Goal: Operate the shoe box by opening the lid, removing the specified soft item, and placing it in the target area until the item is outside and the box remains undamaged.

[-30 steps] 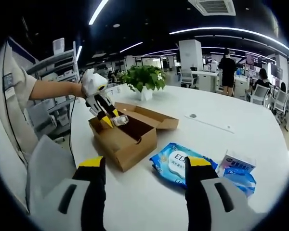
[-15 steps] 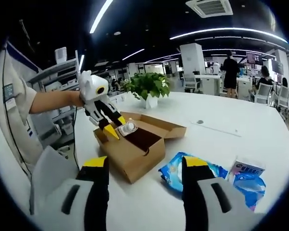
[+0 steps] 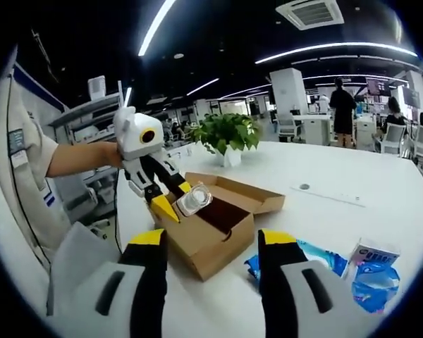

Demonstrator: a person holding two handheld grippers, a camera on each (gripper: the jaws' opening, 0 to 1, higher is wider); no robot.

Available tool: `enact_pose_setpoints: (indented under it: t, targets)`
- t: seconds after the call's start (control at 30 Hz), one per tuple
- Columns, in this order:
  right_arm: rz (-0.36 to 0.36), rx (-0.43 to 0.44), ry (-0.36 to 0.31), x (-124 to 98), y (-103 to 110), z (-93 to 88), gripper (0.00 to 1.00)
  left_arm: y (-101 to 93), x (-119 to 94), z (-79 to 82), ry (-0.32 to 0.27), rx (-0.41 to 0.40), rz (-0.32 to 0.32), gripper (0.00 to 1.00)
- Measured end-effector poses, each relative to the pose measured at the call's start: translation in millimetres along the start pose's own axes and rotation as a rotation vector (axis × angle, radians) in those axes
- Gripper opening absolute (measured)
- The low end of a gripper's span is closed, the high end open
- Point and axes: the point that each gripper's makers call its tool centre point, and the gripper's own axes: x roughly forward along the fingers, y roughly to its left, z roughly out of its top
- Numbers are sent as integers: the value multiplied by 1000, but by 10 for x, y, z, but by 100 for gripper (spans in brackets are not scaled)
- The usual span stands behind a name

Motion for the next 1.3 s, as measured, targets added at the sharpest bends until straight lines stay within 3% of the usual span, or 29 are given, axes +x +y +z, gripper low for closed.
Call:
enact_pose_setpoints:
  t: [0.37,1.0,1.3]
  targets:
    - [34,19,-41,111,80,92,39,-161,47,203,-110,-36,-52,19]
    - [153,83,-105,213,338,215,29,-470,97,352,-251,-97,-162,19]
    - [192,103,-114,252,442,249,21,-507,129,317,-253,-91,-175,19]
